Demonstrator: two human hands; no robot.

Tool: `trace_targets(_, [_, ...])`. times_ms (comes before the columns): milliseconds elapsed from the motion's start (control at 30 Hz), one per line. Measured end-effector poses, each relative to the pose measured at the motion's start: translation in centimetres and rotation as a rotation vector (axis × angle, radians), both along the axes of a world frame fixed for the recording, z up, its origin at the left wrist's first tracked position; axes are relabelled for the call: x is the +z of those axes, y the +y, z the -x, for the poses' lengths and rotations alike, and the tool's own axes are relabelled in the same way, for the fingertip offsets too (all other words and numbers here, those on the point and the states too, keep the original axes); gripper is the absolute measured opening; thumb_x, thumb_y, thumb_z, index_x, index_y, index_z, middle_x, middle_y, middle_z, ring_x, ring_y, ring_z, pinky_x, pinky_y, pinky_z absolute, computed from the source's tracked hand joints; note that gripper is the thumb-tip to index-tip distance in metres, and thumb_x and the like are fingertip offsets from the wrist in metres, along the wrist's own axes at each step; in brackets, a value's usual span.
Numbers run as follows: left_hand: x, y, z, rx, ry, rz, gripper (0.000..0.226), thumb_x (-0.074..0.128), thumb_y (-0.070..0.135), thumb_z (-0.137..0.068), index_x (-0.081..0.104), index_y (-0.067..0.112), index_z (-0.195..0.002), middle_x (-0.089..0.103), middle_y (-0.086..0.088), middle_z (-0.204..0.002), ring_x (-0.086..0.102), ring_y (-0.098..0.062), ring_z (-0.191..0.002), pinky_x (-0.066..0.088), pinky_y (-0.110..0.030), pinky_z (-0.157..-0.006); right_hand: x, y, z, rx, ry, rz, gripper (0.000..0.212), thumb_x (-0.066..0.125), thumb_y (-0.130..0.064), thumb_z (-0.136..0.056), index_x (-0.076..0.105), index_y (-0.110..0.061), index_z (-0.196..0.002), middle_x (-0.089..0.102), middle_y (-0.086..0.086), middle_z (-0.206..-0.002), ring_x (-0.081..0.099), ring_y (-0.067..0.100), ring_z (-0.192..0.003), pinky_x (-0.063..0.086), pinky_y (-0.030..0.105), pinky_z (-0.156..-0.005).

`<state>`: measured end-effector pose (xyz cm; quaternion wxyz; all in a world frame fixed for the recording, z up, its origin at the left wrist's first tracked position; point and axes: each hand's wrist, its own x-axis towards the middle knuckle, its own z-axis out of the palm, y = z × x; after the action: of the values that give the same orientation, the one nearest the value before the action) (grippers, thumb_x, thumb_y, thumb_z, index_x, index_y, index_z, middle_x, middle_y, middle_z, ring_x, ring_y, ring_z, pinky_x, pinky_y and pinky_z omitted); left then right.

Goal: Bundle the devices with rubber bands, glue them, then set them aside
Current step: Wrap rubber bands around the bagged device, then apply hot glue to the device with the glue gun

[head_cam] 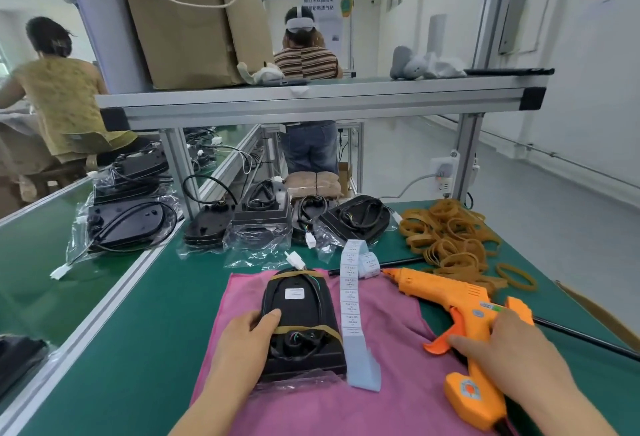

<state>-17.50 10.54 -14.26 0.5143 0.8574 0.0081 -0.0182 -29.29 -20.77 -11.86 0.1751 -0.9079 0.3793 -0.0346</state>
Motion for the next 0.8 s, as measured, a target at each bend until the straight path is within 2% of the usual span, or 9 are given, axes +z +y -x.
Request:
trace_targets(133, [-0.1,0.1,0.2,-0.004,-0.007,0.025,0.029,0.058,0.036,-0.095,0.074,0.018,-0.079,0.075,0.010,-0.075,0.068,-0.008,-0.071,0.047,-0.026,-0.063,-0.3,-0.4,0.0,-0.053,-0.071,-0.068,0.054,0.072,-0.065,-0.069,0.056,-0.014,-0.073,0.060,0.001,-0.067,0.058,0.015,-0.063,0.038,0.030,-0.048])
trace_targets(233, [0.0,0.1,0.3,-0.005,-0.008,0.031,0.028,0.058,0.035,-0.095,0.075,0.019,-0.080,0.074,0.015,-0.074,0.067,-0.001,-0.065,0.045,-0.025,-0.061,0.1,-1.2,0.3,-0.061,-0.114,-0.258,0.045,0.077,-0.053,-0.073,0.059,-0.012,-0.081,0.058,0.000,-0.078,0.054,0.017,-0.070,0.045,0.034,-0.061])
trace_targets(300, [0.0,0.0,0.4,0.004,-0.019,0.020,0.029,0.058,0.036,-0.095,0.074,0.018,-0.079,0.072,0.021,-0.072,0.065,0.003,-0.064,0.042,-0.023,-0.059,1.4,-1.5,1.0,-0.085,-0.186,-0.559,0.035,0.079,-0.038,-0.076,0.055,-0.013,-0.081,0.058,0.002,-0.080,0.056,0.018,-0.071,0.044,0.031,-0.058])
trace_targets(367, [0.1,-0.1,0.3,0.017,-0.028,0.017,0.029,0.058,0.036,-0.095,0.074,0.018,-0.078,0.069,0.025,-0.070,0.064,-0.001,-0.066,0.040,-0.022,-0.058,2.2,-1.8,1.5,-0.131,-0.288,-0.952,0.023,0.077,-0.020,-0.077,0.060,-0.007,-0.086,0.061,0.011,-0.075,0.058,0.023,-0.064,0.046,0.029,-0.054])
trace_targets(433, [0.1,-0.1,0.3,0.017,-0.035,0.020,0.028,0.059,0.035,-0.095,0.074,0.019,-0.077,0.069,0.025,-0.069,0.063,-0.002,-0.071,0.041,-0.023,-0.059,2.5,-1.3,1.8,-0.097,-0.444,-1.302,0.027,0.069,-0.005,-0.073,0.059,0.002,-0.098,0.060,0.016,-0.076,0.060,0.028,-0.067,0.053,0.035,-0.059])
trace_targets(500, [0.1,-0.1,0.4,0.010,-0.043,0.021,0.028,0.058,0.035,-0.095,0.073,0.019,-0.077,0.069,0.025,-0.070,0.062,-0.001,-0.069,0.041,-0.023,-0.059,3.2,-0.6,1.7,0.034,-0.634,-1.522,0.041,0.061,0.007,-0.068,0.057,0.002,-0.108,0.066,0.021,-0.088,0.068,0.037,-0.084,0.061,0.045,-0.069])
trace_targets(567, [0.0,-0.1,0.4,0.004,-0.045,0.029,0.028,0.057,0.035,-0.096,0.073,0.019,-0.078,0.070,0.025,-0.072,0.064,0.001,-0.065,0.041,-0.023,-0.059,4.7,0.2,1.5,0.269,-0.713,-1.589,0.054,0.058,0.016,-0.069,0.056,0.002,-0.120,0.069,0.023,-0.112,0.068,0.039,-0.106,0.061,0.045,-0.071])
trace_targets(633, [0.0,-0.1,0.4,0.001,-0.047,0.033,0.029,0.057,0.035,-0.096,0.074,0.019,-0.078,0.071,0.022,-0.073,0.064,0.003,-0.064,0.042,-0.024,-0.059,6.6,0.7,1.1,0.523,-0.684,-1.582,0.063,0.059,0.020,-0.069,0.053,-0.001,-0.127,0.065,0.027,-0.122,0.064,0.039,-0.113,0.060,0.041,-0.076])
trace_targets(800, [-0.1,-0.1,0.3,-0.007,-0.058,0.049,0.031,0.057,0.035,-0.096,0.074,0.019,-0.077,0.073,0.017,-0.072,0.064,0.004,-0.064,0.044,-0.025,-0.061,10.2,2.4,-1.0,0.893,-0.447,-1.327,0.056,0.060,0.009,-0.072,0.052,-0.001,-0.127,0.069,0.024,-0.110,0.067,0.039,-0.105,0.057,0.040,-0.083])
